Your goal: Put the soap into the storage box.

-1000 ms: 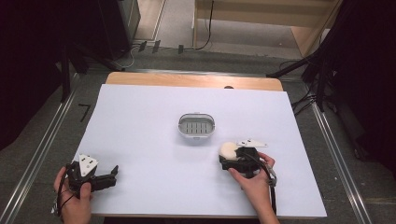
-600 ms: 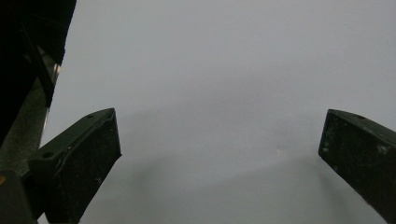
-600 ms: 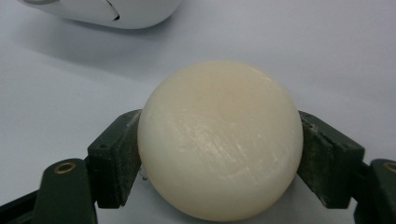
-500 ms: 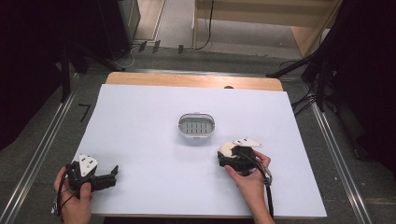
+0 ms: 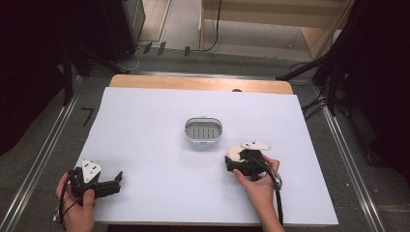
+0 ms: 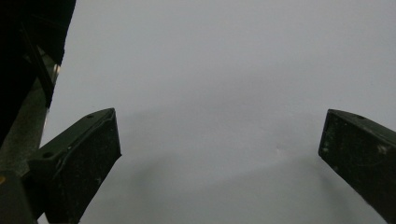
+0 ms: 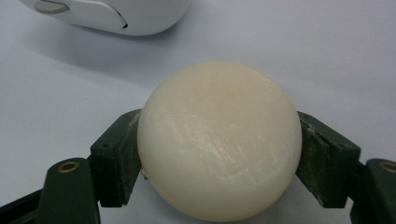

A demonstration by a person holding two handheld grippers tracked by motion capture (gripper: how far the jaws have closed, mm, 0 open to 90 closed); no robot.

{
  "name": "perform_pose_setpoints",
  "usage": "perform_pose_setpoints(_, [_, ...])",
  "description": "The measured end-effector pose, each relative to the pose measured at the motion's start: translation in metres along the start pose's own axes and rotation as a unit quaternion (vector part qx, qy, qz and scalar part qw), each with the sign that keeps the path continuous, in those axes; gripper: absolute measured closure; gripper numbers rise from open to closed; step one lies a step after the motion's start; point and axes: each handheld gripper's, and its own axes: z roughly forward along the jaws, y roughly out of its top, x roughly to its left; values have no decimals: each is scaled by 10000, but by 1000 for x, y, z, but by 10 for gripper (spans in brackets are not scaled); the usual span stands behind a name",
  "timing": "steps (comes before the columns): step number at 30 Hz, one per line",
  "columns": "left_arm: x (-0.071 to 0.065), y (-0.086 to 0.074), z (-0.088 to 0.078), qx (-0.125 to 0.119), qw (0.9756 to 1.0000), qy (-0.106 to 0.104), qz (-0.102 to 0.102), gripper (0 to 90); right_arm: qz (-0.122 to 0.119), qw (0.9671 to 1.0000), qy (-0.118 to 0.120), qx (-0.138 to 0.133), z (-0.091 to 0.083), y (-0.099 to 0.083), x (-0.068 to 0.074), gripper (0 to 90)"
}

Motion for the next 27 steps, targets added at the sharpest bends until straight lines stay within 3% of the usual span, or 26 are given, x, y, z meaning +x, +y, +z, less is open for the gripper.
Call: perform_pose_setpoints(27, [0, 0, 0, -1, 10000, -7, 5, 0, -181, 9996, 179, -138, -12, 37, 12, 249])
